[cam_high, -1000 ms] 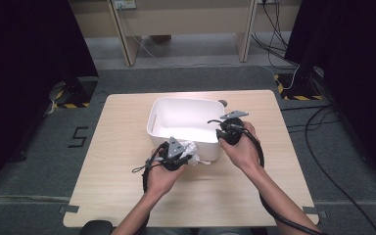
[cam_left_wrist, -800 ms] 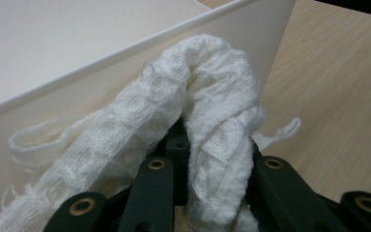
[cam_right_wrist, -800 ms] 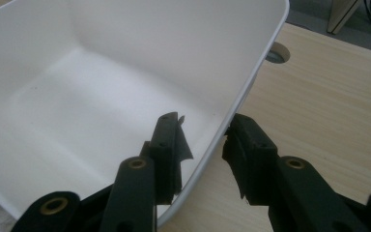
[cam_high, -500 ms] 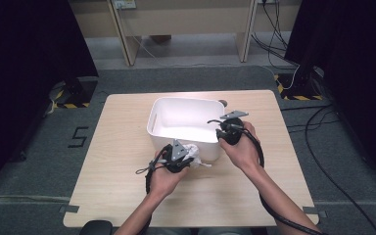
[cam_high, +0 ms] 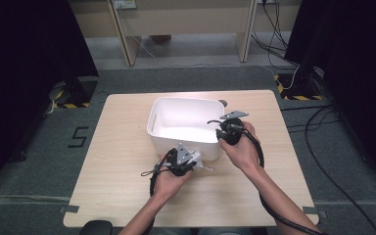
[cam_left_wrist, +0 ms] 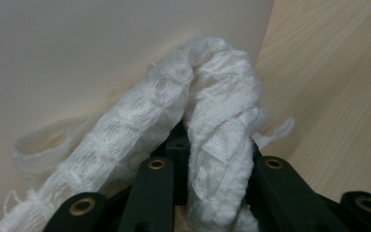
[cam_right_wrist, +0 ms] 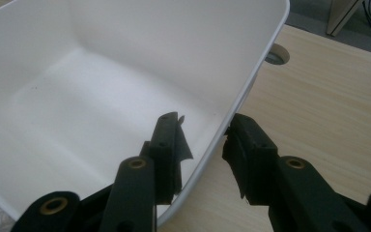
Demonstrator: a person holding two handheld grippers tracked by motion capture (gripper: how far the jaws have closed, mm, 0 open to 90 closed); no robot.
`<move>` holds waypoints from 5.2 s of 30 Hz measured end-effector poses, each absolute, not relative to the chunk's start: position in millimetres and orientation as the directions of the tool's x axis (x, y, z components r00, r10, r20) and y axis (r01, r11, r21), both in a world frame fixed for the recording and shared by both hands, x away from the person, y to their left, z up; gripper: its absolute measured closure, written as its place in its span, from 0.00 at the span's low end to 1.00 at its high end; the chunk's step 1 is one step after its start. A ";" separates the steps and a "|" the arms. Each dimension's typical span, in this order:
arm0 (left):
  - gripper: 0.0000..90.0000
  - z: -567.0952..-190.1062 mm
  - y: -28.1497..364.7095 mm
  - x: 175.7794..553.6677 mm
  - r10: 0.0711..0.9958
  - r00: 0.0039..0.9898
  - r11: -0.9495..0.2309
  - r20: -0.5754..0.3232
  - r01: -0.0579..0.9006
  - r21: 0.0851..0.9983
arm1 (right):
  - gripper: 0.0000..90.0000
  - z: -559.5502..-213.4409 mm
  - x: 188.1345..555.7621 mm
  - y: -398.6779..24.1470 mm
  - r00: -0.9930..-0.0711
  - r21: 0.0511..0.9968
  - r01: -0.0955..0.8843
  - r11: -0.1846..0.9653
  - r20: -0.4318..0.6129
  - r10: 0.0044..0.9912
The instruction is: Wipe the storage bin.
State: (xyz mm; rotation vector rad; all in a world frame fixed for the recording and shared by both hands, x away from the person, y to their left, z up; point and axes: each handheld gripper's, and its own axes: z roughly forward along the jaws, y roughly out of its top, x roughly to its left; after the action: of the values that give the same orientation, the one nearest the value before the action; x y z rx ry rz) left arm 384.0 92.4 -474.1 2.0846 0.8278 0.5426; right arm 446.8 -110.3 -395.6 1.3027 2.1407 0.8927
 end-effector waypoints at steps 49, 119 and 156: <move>0.84 -449.7 83.4 385.6 0.706 0.706 -0.441 0.055 0.379 0.814 | 0.73 -395.2 448.4 -110.8 -0.435 0.733 0.596 0.327 -0.048 0.899; 0.84 -485.5 70.7 393.9 0.696 0.710 -0.513 0.106 0.389 0.765 | 0.74 -396.4 447.7 -105.0 -0.454 0.733 0.586 0.345 -0.056 0.889; 0.84 -431.6 57.5 392.1 0.693 0.712 -0.468 0.114 0.324 0.822 | 0.72 -395.5 453.1 -104.0 -0.422 0.750 0.594 0.291 -0.017 0.907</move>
State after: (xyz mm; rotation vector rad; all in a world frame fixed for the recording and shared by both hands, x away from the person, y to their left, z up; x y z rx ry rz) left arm 392.1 57.5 -431.6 2.0787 0.7727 0.5596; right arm 453.1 -104.0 -395.5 1.3416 2.1217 0.9438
